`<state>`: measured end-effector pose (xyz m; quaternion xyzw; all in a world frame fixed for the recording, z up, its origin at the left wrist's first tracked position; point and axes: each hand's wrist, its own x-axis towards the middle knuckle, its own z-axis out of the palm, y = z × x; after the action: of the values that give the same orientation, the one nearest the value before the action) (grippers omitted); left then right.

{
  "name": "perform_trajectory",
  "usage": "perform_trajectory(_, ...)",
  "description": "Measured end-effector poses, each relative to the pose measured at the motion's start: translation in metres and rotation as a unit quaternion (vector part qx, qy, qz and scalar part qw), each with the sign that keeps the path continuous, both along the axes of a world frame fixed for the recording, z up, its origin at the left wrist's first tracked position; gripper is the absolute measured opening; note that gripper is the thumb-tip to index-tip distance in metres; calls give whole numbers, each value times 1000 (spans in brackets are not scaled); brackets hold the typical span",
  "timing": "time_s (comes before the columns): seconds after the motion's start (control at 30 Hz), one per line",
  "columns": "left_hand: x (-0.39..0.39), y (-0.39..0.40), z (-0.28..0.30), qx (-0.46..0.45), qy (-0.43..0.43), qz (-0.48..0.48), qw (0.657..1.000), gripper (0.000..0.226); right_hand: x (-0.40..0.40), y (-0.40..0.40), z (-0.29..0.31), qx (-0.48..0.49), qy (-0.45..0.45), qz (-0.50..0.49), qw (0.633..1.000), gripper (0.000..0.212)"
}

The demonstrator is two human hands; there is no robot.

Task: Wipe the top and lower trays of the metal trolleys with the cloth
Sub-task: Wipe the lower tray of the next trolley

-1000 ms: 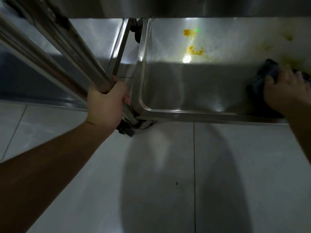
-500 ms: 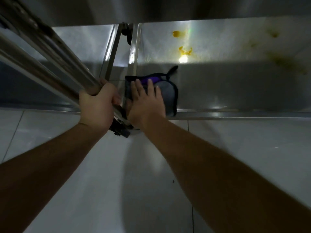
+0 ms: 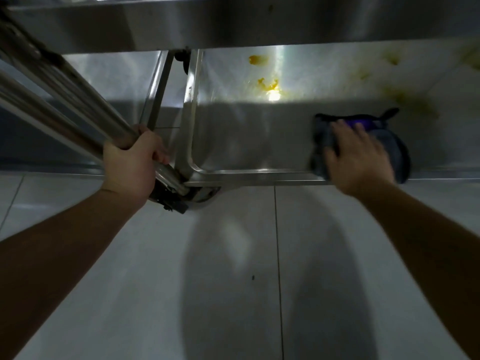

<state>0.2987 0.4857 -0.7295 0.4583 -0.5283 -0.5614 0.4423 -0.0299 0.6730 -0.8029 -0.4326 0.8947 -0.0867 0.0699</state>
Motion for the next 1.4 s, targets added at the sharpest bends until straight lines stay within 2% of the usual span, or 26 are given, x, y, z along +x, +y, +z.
perform_trajectory(0.17, -1, -1, -2, -26, -6, 5, 1000, 38, -67, 32, -2, 61, -27, -123, 990, 76)
perform_trajectory(0.27, -4, -1, -4, -33, 3, 9, 999, 39, -52, 16, -5, 68, -36, -159, 984, 76)
perform_trajectory(0.33, -4, -1, -5, -29, 10, 8, 999, 41, -26, -7, -6, 61, -45, -150, 986, 75)
perform_trajectory(0.4, -4, -1, -6, -26, 11, 4, 1000, 42, 15, -40, -4, 47, -50, -104, 992, 72)
perform_trajectory(0.5, -2, 0, -5, -19, 4, 8, 1000, 35, 96, -103, -2, 23, -62, 43, 997, 68)
perform_trajectory(0.6, -1, -2, -5, -11, 1, 11, 1000, 29, 167, -161, 2, 44, -78, 244, 966, 69)
perform_trajectory(0.7, -1, -3, -5, -26, -13, 0, 1000, 26, 181, -178, 4, 59, -71, 315, 945, 65)
perform_trajectory(0.8, 2, -4, -3, -30, -33, -23, 999, 25, 152, -157, 0, 23, -31, 291, 956, 62)
perform_trajectory(0.9, 3, -3, 0, -15, -37, -35, 999, 29, 90, -117, -5, 8, -6, 217, 976, 58)
perform_trajectory(1.03, 0, -1, 2, -12, -38, -21, 999, 42, -11, -37, -7, 47, 22, 164, 985, 60)
perform_trajectory(1.17, 3, -1, 3, 1, -57, -20, 998, 34, -85, 43, -6, 107, 22, 120, 987, 59)
perform_trajectory(1.27, 9, -2, 3, 3, -83, -31, 996, 30, -97, 56, -1, 111, -3, 82, 990, 76)
perform_trajectory(1.33, 9, -1, 6, -4, -101, -31, 994, 32, -94, 56, 0, 99, 2, 75, 992, 77)
perform_trajectory(1.4, 7, 1, 9, 4, -126, -11, 992, 22, -91, 56, 1, 103, 6, 77, 992, 73)
